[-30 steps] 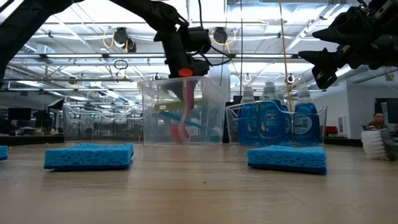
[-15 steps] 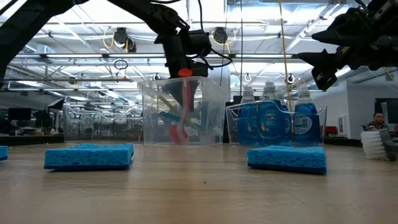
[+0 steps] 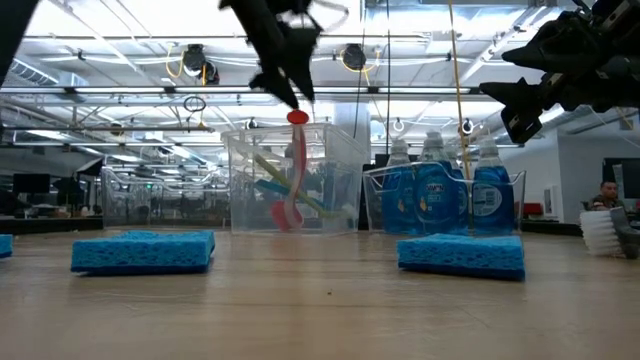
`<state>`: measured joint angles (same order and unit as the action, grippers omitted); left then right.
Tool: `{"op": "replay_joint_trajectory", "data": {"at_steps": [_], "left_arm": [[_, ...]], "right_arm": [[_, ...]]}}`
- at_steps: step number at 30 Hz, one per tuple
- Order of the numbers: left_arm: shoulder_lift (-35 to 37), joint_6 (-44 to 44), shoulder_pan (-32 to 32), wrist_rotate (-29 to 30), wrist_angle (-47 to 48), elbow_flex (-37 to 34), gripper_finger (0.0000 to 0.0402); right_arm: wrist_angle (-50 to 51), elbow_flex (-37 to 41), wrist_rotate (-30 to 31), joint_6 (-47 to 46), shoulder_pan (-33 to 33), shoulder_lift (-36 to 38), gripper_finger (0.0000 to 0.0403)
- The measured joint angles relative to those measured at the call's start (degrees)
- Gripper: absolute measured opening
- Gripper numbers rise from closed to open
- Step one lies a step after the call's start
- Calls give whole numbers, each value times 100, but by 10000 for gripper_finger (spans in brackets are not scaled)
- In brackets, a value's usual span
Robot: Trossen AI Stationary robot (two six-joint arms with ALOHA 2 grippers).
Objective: Pick & Place Kitchen Sink Supplies
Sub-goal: Put the dark gray dish brush into the transparent container
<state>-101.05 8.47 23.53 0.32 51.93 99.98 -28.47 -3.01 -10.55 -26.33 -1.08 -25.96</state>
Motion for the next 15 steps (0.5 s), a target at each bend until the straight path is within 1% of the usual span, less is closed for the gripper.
{"op": "replay_joint_trajectory", "data": {"at_steps": [4,9,15], "left_arm": [[716,172,-138,1,-17,4,262],[1486,266,-341,13,0,7,278],[2132,388,-769,34,253,3,284]], "right_arm": [[-2,1,0,0,-1,0,185],[-2,0,-2,0,-1,0,185],[-17,0,-2,-125,-1,0,185]]}}
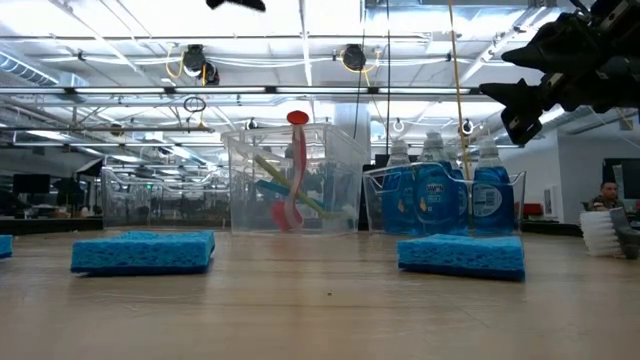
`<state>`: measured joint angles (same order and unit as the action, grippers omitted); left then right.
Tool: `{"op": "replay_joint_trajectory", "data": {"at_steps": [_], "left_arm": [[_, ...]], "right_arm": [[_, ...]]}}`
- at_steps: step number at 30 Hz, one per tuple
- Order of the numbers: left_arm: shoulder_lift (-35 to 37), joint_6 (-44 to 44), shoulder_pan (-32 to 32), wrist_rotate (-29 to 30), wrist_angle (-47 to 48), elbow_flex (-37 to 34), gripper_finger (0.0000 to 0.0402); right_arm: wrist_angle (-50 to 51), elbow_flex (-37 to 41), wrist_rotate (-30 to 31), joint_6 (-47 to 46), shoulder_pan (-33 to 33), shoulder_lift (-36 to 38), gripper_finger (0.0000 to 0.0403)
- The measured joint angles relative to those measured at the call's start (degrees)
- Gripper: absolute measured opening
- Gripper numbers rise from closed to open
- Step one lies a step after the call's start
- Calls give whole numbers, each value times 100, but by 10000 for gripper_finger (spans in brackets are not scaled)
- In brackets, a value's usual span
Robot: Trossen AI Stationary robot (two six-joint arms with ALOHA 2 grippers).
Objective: Pick & Place Kitchen Sink Supplies
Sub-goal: Put the dark gray dish brush into the transparent container
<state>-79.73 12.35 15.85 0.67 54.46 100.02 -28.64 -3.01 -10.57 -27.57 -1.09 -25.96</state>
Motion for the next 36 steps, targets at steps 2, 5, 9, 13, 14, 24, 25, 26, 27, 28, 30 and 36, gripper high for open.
{"op": "replay_joint_trajectory", "data": {"at_steps": [2,5,9,13,14,24,25,26,27,28,30,36], "left_arm": [[176,-26,-225,49,0,-50,282],[429,91,-622,478,-96,-258,276],[879,400,-1153,980,-377,-838,276],[1493,637,-1505,1026,-1106,-1816,283],[1655,665,-1572,1038,-1331,-2080,285],[3206,840,-1691,999,-2641,-4356,274],[3345,840,-1691,996,-2717,-4517,274],[3489,838,-1691,988,-2792,-4666,275],[3642,840,-1691,987,-2785,-4807,276],[3784,841,-1692,985,-2757,-4941,278],[4079,888,-1701,981,-2800,-5176,282],[4862,899,-1723,981,-2821,-5823,285]], "right_arm": [[-56,1,-1,-184,-1,0,185],[-102,1,-3,-214,3,1,185],[-328,1,-15,-183,3,0,185],[-595,0,-29,-130,3,2,185],[-680,-1,-55,-79,3,2,185],[744,-1183,-434,507,108,-139,185],[1063,-1322,-412,562,140,-181,185],[1350,-1479,-339,579,177,-236,185],[1579,-1639,-261,581,216,-296,185],[1790,-1785,-203,580,257,-336,185],[2243,-2060,-134,576,340,-428,185],[3300,-2716,-101,-98,540,-771,185]]}}
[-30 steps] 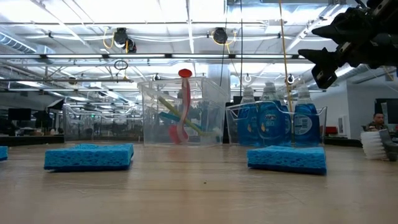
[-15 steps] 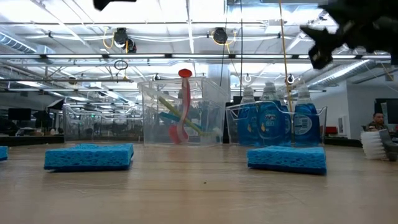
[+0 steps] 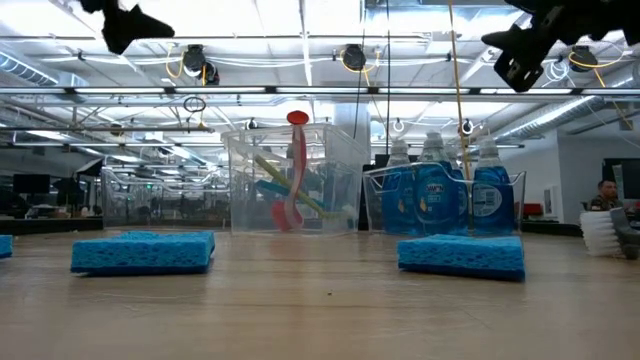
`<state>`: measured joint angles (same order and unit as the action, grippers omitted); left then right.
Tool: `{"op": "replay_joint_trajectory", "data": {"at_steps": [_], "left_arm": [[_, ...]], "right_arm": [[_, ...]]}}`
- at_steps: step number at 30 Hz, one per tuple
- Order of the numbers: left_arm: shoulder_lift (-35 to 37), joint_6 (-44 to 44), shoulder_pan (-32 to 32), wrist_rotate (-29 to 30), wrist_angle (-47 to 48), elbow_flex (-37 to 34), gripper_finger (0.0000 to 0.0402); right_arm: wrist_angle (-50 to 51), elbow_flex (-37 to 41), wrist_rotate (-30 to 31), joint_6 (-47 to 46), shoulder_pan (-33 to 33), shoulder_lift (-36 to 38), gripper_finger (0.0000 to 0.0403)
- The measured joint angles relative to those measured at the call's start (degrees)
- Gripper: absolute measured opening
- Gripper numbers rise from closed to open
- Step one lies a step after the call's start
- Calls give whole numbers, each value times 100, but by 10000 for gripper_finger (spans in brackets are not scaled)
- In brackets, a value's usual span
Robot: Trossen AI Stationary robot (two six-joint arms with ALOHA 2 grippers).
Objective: Pick & Place Kitchen Sink Supplies
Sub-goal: Put the dark gray dish brush into the transparent container
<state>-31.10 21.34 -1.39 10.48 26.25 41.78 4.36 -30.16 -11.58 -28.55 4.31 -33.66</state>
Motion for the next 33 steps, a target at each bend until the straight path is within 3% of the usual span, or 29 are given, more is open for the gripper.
{"op": "replay_joint_trajectory", "data": {"at_steps": [10,21,33], "left_arm": [[862,44,1,0,-88,-829,279],[1111,-179,1,0,-73,-1172,289],[1135,-470,2,7,-84,-1178,275]], "right_arm": [[1389,-832,258,-1152,556,-552,185],[2643,-1812,255,-2764,1387,-1467,185],[3107,-2132,-395,-5550,2322,-2613,185]]}}
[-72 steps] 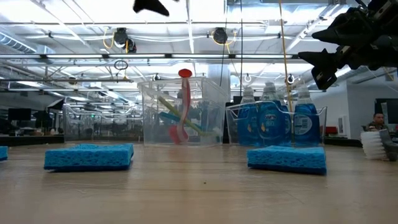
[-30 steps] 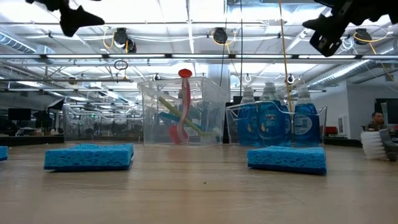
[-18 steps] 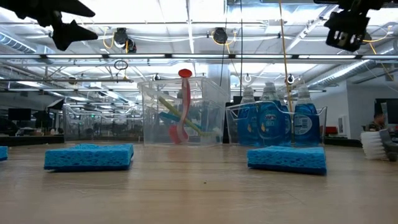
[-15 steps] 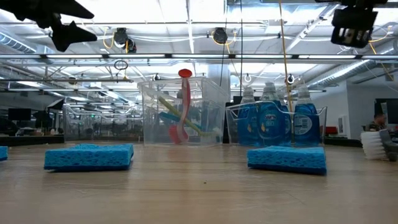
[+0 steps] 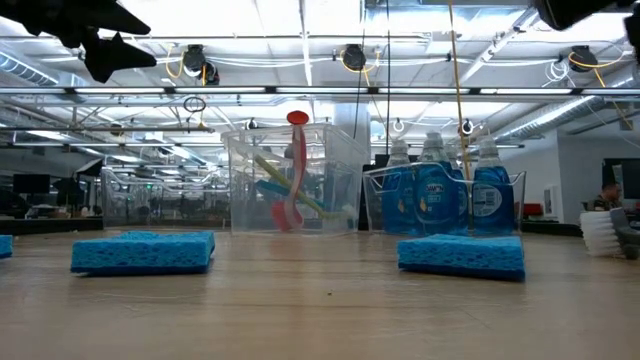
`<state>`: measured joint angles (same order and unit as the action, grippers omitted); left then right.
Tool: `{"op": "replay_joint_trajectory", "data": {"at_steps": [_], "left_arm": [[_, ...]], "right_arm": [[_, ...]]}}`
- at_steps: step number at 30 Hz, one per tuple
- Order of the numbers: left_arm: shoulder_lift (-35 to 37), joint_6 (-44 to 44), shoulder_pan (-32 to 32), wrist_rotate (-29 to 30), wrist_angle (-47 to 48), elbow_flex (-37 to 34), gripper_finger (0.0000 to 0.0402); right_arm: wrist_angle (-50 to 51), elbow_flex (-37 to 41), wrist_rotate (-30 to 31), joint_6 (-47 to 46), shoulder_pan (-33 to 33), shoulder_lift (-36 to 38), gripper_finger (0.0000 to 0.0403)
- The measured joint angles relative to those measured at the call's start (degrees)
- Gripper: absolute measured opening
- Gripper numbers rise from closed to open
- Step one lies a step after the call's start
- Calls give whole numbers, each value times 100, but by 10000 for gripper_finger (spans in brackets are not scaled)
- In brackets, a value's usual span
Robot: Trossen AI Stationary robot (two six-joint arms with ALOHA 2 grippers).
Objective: Pick & Place Kitchen Sink Supplies
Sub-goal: Put the dark gray dish brush into the transparent container
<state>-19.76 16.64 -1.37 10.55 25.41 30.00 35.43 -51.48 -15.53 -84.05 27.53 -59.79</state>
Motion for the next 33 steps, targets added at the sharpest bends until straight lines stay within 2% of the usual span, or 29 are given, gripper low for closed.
{"op": "replay_joint_trajectory", "data": {"at_steps": [9,16,26,33], "left_arm": [[-1,-51,-1,2,1,0,286],[-1,-104,0,-1,11,0,274],[-1,-252,4,2,13,4,291],[-1,-254,4,3,13,4,282]], "right_arm": [[312,0,160,-1455,163,-555,185],[297,0,948,-1791,163,-924,185],[342,0,975,-2032,158,-1733,185],[285,0,1131,-2033,142,-2180,185]]}}
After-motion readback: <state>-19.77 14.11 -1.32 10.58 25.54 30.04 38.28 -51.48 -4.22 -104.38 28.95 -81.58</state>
